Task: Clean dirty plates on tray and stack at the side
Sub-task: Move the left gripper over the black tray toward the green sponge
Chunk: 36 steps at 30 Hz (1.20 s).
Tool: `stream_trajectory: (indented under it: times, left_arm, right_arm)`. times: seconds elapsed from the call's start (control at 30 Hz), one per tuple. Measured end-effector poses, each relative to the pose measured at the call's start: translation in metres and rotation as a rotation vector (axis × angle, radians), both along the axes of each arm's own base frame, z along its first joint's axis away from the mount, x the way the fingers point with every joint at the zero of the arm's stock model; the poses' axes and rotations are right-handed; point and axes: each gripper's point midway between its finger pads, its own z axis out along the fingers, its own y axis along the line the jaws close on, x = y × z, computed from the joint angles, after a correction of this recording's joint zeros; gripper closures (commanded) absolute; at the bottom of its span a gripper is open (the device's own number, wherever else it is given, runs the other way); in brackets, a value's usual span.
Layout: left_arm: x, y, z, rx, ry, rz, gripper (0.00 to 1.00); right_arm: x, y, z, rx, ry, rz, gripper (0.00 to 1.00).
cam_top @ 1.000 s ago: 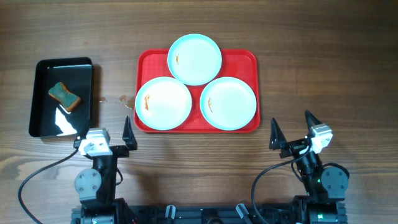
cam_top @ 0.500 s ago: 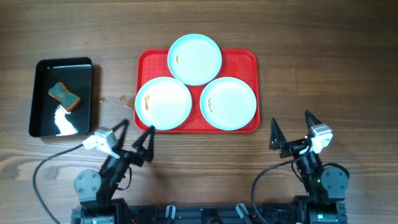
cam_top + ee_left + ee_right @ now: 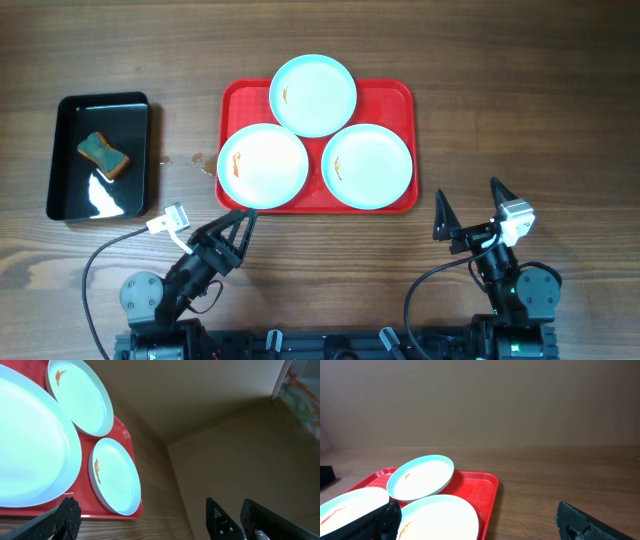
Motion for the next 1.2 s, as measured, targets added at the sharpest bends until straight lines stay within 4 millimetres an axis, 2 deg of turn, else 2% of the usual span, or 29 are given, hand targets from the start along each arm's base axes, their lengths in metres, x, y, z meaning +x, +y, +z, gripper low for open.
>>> stream_trajectory:
  times: [0.13, 0.3, 0.53, 0.63, 0.73, 0.83, 0.97, 1.1, 1.2]
  left_arm:
    - [0.0, 0.0, 0.0, 0.07, -0.055, -0.003, 0.0]
    - [0.008, 0.008, -0.007, 0.255, -0.158, 0.035, 0.0]
    - [0.025, 0.029, -0.029, 0.341, -0.072, 0.152, 0.01]
    - [0.027, 0.033, -0.014, 0.359, -0.072, 0.17, 0.0]
    - [0.029, 0.038, 0.029, 0.403, -0.059, 0.197, 0.0]
    - [0.025, 0.047, 0.052, 0.489, 0.068, 0.204, 0.0]
    - [0.022, 0.064, 0.056, 0.592, 0.329, 0.206, 0.0]
    - [0.035, 0.07, 0.066, 0.616, 0.423, 0.19, 0.0]
    - [0.038, 0.064, 0.06, 0.598, 0.455, 0.146, 0.0]
  right_arm:
    - [0.0, 0.0, 0.0, 0.0, 0.0, 0.0, 0.0]
    - [0.0, 0.0, 0.0, 0.0, 0.0, 0.0, 0.0]
    - [0.0, 0.0, 0.0, 0.0, 0.0, 0.0, 0.0]
    - [0.0, 0.0, 0.0, 0.0, 0.0, 0.0, 0.0]
    - [0.0, 0.0, 0.0, 0.0, 0.0, 0.0, 0.0]
    - [0.0, 0.0, 0.0, 0.0, 0.0, 0.0, 0.0]
    - [0.0, 0.0, 0.0, 0.0, 0.001, 0.0, 0.0]
    - [0.0, 0.0, 0.0, 0.0, 0.002, -0.001, 0.0]
    - [0.0, 0.0, 0.0, 0.0, 0.001, -0.001, 0.0]
